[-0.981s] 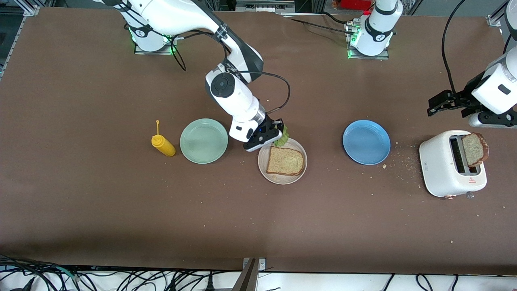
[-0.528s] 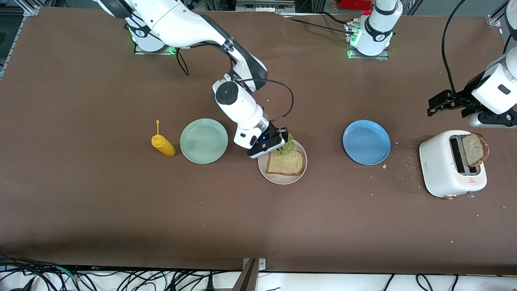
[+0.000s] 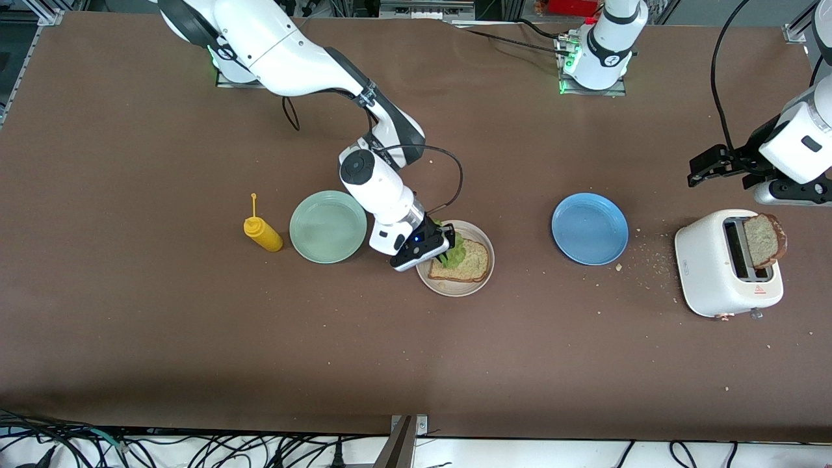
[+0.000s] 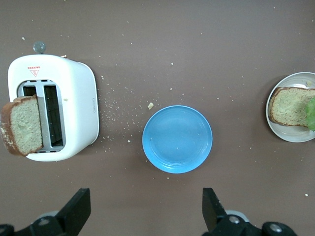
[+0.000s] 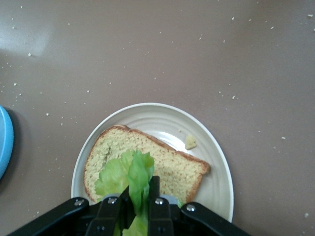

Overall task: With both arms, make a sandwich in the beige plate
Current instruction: 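Lower the lettuce onto the bread and open the right gripper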

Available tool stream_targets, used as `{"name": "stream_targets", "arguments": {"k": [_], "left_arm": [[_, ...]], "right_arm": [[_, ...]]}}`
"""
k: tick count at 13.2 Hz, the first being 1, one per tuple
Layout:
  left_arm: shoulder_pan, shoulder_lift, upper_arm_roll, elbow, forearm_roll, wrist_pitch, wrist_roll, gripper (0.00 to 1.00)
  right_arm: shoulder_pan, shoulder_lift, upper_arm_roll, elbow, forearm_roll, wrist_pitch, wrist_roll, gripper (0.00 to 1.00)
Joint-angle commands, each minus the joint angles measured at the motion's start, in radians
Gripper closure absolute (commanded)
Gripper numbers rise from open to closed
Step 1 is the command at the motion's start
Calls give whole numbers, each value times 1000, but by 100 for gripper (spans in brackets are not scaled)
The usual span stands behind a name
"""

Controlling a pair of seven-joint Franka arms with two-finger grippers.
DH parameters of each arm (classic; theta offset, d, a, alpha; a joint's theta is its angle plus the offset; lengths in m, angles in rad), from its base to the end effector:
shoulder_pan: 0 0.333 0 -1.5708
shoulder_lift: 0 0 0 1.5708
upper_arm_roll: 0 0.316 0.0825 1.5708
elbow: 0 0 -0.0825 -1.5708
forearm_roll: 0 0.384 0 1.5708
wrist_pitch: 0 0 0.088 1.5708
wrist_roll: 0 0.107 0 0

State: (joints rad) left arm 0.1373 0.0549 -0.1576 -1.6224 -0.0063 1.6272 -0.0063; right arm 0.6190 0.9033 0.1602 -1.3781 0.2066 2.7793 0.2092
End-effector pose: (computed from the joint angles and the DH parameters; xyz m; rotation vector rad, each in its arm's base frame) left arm 0.5726 -0.0101 0.5743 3.1263 -0.0211 -0.0776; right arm 0.5788 0.5118 0.2277 -2.6387 -0.4016 -0.4522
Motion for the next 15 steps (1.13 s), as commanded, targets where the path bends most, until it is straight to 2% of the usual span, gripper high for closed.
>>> {"name": "stream_targets", "arguments": {"k": [1,4,7,13,15], "left_arm": [[-1,6,0,22,-4,-12,3,0],[-1,6,0,22,-4,-12,3,0],[-1,6,0,21,-4,-12,3,0],[-1,6,0,22,-4,-12,3,0],[-1,6,0,22,-4,-12,3,0]], "right_arm": [[-4,28,-1,56,20,13,-22,100],[-7,38,-1,85,20,13,-22,100],[7,90,-1,132,20,22,-27,100],[19,101,1,140,20,34,-22,100],[19,114,1,140,19,75,-27,100]]}}
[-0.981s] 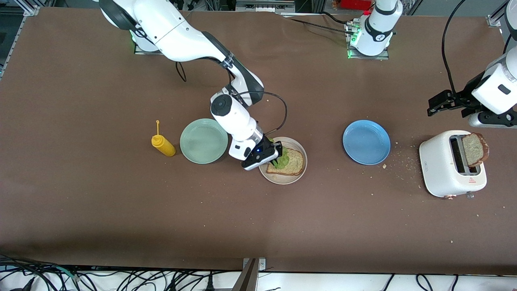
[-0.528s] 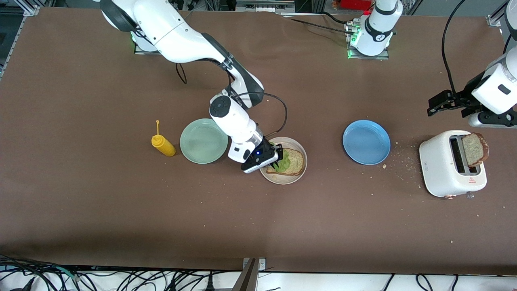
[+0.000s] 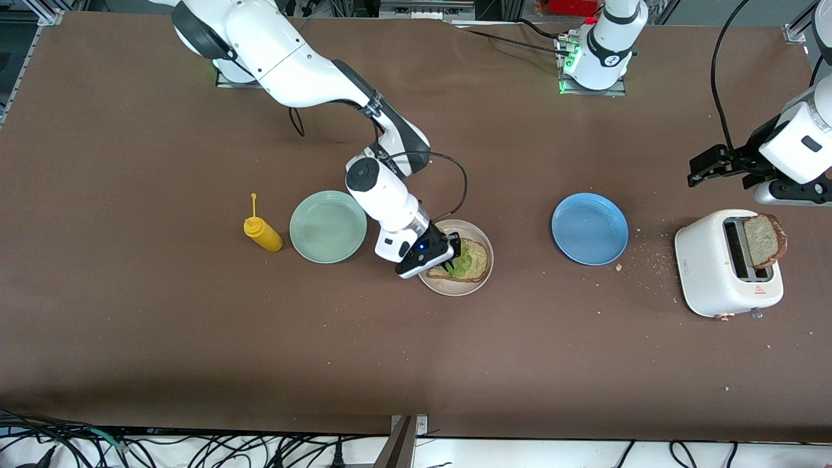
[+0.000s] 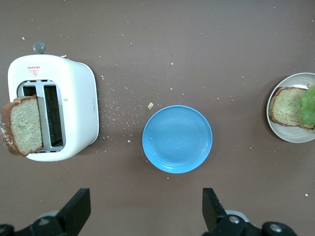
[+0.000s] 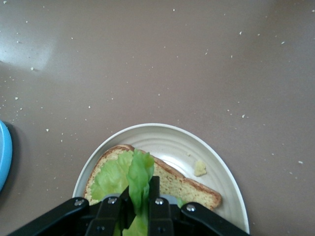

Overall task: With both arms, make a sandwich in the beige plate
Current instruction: 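Lower the lettuce onto the bread and open the right gripper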

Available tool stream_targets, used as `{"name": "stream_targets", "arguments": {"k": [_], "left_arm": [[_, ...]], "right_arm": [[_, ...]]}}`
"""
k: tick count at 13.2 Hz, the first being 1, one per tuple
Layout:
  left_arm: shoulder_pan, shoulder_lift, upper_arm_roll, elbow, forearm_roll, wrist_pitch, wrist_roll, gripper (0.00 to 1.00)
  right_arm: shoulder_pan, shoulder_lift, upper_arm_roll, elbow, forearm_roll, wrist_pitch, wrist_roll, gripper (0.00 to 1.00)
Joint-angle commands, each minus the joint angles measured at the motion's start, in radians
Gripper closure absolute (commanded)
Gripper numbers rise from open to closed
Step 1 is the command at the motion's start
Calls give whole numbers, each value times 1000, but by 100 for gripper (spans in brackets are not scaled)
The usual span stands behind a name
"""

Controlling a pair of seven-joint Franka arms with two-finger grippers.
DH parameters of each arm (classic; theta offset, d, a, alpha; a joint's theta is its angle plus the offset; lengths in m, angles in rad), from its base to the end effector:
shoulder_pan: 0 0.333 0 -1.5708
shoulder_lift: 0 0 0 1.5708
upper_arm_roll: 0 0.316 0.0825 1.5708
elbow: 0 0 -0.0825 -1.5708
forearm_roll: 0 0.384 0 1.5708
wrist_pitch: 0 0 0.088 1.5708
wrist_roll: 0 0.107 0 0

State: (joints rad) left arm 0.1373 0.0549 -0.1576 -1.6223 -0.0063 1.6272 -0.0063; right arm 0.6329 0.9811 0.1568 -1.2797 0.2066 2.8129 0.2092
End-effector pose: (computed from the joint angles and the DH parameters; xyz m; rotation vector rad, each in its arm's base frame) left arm 0.5726 -0.0101 0.5744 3.1263 -0.0211 -0.0774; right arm 0.5890 0.5239 0.2178 -2.6034 -0.3894 -0.5098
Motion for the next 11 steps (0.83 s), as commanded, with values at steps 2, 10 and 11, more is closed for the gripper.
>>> {"name": "stream_targets", "arguments": {"k": [2,10,11], "left_arm": [[-1,6,0,22,-4,-12,3,0],[-1,6,0,22,-4,-12,6,0],[-1,6,0,22,-4,-12,6,0]], "right_arm": [[7,48,3,42,14,81,-31,100],[10,50,4,42,11,125,-73,0],[10,36,4,42,16,122,-71,0]]}}
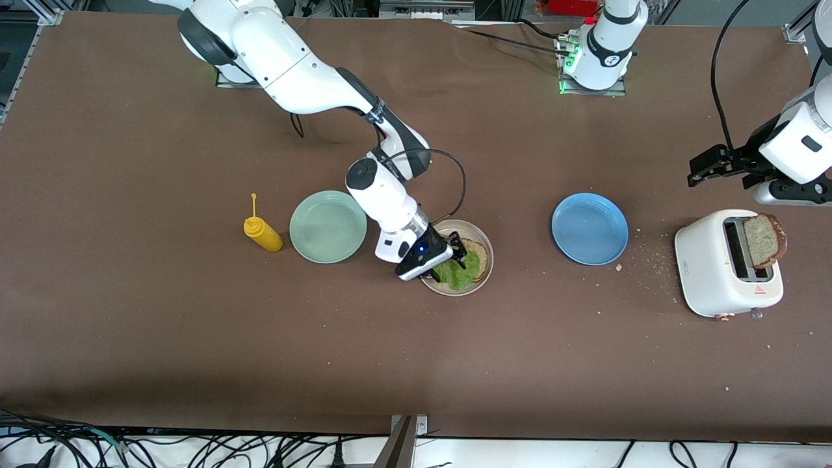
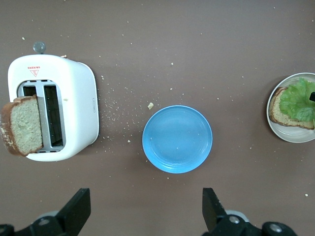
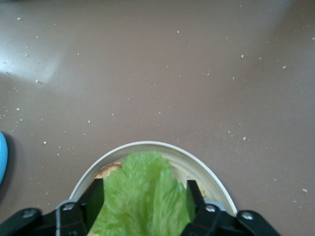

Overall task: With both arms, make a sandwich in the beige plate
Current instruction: 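Lower the lettuce onto the bread and open the right gripper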

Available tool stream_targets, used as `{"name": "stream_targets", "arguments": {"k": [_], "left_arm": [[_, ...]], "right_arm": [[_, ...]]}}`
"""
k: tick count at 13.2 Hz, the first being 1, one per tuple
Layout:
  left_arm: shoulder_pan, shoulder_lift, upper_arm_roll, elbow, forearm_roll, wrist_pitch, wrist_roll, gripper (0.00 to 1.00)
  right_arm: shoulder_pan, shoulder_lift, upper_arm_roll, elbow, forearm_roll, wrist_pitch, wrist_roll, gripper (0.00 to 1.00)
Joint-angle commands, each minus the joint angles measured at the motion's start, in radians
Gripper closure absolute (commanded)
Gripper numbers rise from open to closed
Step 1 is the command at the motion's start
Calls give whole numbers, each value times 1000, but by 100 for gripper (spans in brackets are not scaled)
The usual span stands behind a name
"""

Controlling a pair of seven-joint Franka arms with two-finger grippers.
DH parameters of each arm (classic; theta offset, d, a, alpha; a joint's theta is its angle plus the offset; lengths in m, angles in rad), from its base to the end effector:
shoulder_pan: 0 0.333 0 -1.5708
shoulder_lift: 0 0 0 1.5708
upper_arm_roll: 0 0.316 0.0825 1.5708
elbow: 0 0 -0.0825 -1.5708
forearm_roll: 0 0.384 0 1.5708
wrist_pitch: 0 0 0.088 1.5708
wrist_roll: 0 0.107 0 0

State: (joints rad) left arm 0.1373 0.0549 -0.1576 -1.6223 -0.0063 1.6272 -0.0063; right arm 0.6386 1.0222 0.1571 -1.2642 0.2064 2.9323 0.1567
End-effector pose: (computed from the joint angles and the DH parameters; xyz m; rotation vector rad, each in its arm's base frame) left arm 0.5726 -0.0101 0.5744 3.1263 -0.0211 -0.0774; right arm 0.5918 0.5250 0.2080 -2.5501 -0.4261 -0.6389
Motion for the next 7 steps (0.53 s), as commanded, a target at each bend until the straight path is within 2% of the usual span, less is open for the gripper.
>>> {"name": "stream_targets", "arguments": {"k": [1,3,7], "left_arm": [[-1,6,0,22,-4,-12,6,0],[-1,6,0,22,-4,-12,6,0],[-1,6,0,22,-6,-12,3,0]], "right_arm": [[3,-22,4,20,21,-2,-19,0],[-5,-72,4,-27,21,-18,-19,0],[-60,-270,4,-239,21,-175,-23,0]]}}
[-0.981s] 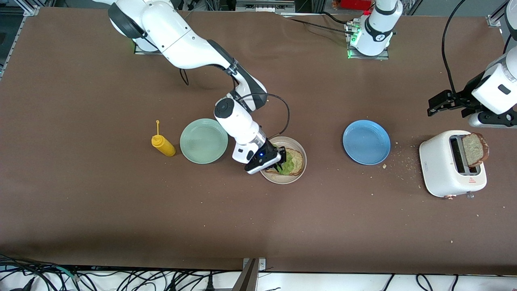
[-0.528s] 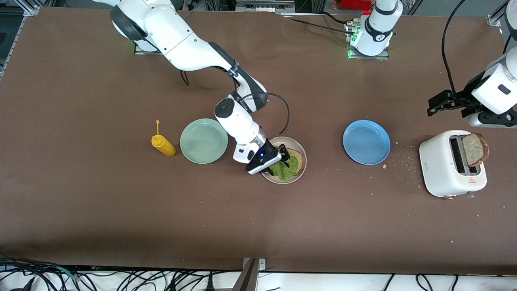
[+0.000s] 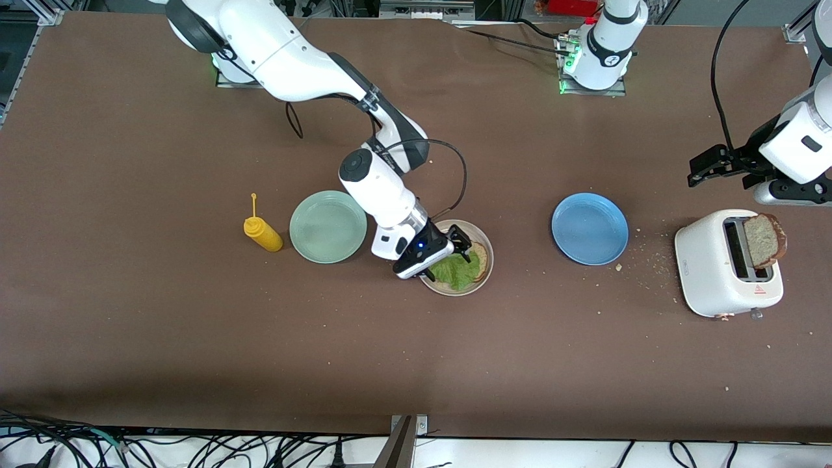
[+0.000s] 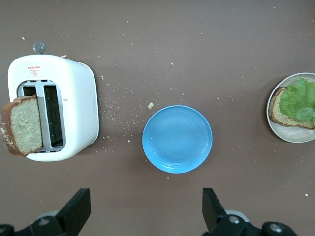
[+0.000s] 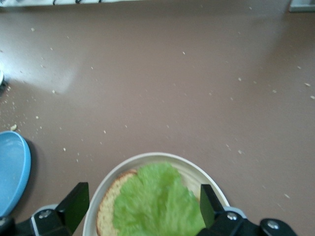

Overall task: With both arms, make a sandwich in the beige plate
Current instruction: 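Return the right gripper up while the left gripper grasps the toaster bread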

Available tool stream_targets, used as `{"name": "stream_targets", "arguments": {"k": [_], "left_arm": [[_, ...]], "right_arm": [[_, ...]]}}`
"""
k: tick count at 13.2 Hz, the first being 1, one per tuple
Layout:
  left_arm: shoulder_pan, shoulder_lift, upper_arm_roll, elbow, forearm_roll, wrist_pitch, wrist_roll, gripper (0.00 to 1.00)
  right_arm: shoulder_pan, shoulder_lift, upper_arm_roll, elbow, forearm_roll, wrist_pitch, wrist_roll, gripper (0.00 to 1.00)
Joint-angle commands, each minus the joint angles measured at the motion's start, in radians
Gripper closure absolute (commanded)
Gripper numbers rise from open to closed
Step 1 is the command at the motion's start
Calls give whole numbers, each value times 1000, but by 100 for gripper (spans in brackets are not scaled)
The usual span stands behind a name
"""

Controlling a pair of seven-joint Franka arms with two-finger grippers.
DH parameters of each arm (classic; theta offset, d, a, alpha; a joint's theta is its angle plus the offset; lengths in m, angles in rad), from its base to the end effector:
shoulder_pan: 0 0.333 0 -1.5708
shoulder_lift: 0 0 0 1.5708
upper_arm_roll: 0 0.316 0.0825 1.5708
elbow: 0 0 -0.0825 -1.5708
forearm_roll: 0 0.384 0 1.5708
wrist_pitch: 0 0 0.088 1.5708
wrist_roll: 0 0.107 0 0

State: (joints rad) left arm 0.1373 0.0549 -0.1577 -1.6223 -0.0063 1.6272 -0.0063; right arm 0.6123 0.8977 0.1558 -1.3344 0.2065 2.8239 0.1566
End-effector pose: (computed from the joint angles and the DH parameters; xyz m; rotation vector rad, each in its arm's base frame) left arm 0.5726 -0.0101 0.5744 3.1263 -0.0212 -0.0774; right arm 0.5960 0.5105 0.2582 -2.5820 -0.4417 -0.5827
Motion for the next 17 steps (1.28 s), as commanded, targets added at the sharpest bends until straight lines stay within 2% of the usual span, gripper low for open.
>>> {"name": "stream_targets", "arguments": {"k": [1,4,6,12,17], "left_arm": [[-2,6,0,22,-6,-12,3,0],[-1,6,0,22,-6,-12,3,0],[-1,6,0,22,-6,-12,3,0],[-1,6,0,22,-6,-12,3,0],[-1,8,0,21,-4,-12,5,0]], "right_arm": [[-49,-184,5,-218,21,-98,-25,0],[-84,-300,5,-366,21,-129,-20,0],[-150,-400,7,-443,19,-226,-34,0],[-336,-609,5,-448,8,-665,-61,0],[-449,-667,-62,-445,5,-774,-305,0]]}}
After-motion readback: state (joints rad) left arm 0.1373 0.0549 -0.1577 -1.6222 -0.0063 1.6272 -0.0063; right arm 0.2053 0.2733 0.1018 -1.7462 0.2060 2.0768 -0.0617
